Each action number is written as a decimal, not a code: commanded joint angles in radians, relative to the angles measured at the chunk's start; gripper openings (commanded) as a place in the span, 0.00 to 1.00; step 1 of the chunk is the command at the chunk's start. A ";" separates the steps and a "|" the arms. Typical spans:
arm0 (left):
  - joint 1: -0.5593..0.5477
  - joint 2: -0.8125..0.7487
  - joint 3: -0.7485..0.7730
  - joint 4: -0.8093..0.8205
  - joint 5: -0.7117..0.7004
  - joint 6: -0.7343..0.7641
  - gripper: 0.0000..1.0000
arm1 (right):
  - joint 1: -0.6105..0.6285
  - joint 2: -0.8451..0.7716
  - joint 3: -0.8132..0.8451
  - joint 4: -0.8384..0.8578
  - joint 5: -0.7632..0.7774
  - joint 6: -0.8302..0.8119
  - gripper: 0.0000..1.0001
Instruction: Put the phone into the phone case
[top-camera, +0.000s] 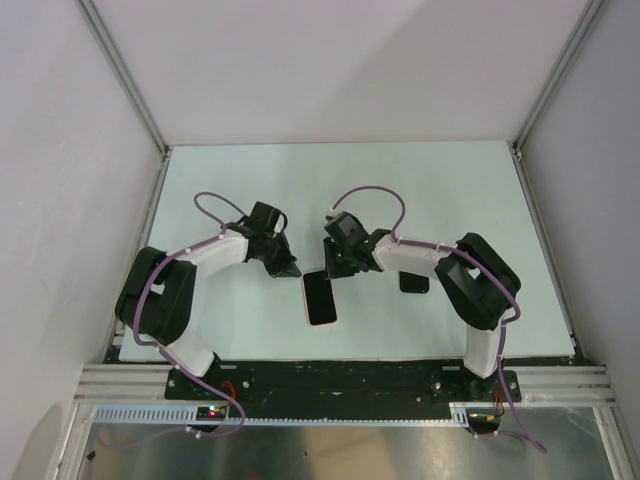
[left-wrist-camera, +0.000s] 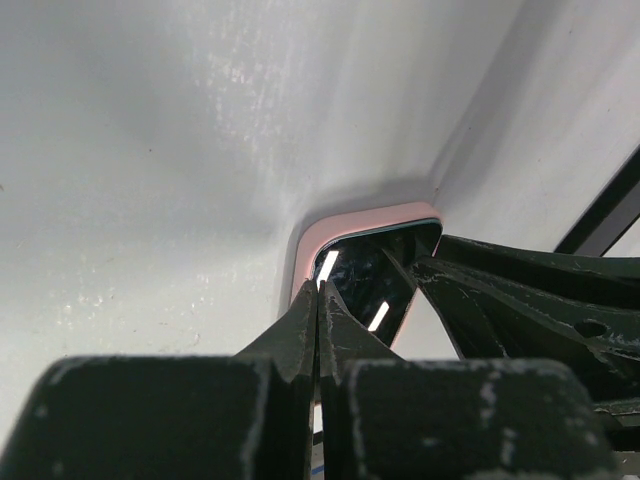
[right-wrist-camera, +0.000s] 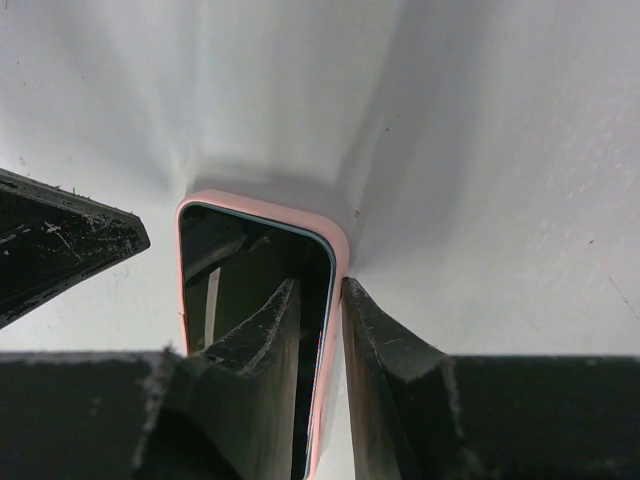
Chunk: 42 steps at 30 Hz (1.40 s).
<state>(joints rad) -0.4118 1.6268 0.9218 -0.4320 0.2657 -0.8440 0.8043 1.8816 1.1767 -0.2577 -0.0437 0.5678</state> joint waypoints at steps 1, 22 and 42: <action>0.001 -0.025 -0.003 0.000 0.004 0.025 0.00 | 0.000 0.063 0.011 -0.013 0.119 -0.004 0.25; -0.003 -0.004 0.004 0.000 0.002 0.022 0.00 | 0.106 0.197 -0.003 -0.108 0.257 0.019 0.16; -0.005 -0.024 0.016 0.001 0.009 0.019 0.00 | 0.024 -0.068 -0.001 0.001 0.096 -0.049 0.56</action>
<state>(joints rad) -0.4129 1.6352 0.9218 -0.4328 0.2661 -0.8444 0.8627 1.8965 1.1976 -0.2489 0.1249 0.5472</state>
